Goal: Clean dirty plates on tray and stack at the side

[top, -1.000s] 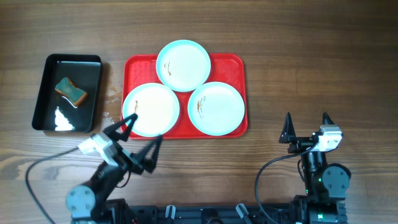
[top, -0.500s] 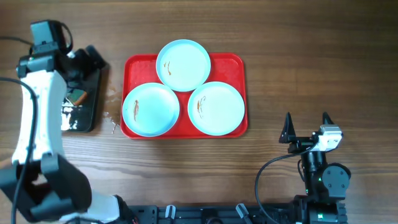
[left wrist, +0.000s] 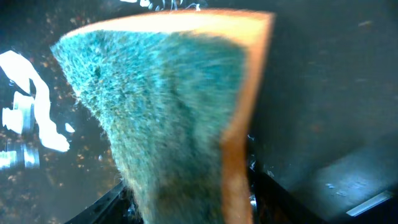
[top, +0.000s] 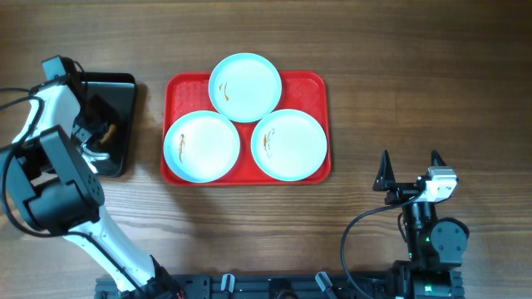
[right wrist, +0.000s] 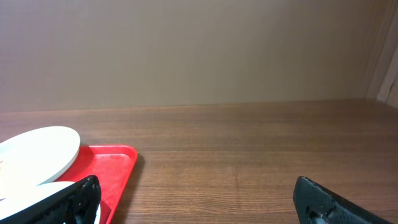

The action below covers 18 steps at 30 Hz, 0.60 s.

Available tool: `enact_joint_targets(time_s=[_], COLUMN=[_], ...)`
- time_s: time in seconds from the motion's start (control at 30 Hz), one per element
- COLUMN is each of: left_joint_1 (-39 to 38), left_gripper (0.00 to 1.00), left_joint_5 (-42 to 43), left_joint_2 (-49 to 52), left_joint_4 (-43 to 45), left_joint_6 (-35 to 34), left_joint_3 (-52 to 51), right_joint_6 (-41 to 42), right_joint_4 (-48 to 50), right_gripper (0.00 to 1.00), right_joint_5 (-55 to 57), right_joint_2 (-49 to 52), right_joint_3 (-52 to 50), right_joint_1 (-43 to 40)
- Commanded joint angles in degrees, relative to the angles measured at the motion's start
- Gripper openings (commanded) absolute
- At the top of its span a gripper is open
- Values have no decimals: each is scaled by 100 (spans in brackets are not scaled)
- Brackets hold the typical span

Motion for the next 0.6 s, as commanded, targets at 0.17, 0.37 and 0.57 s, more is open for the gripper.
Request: enact_joint_targets(time_s=[0.17,0.37,0.57], left_joint_1=[15,26,39], left_gripper=[4,100,95], left_joint_5=[-221,-315,-649], left_joint_2=[247,-96,-50], left_joint_4=[-90,-61,483], left_joint_6=[-50,-31,-31], left_joint_3=[85,190,175], right_joint_6=[-63,-61,-63], right_joint_4=[13,15,13], right_gripper=[100,100,100], right_joint_5=[20,22,20], right_joint_2=[-42,-42,-42], right_joint_3=[-7,-7,-7], right_joint_1=[-17,-17,-17])
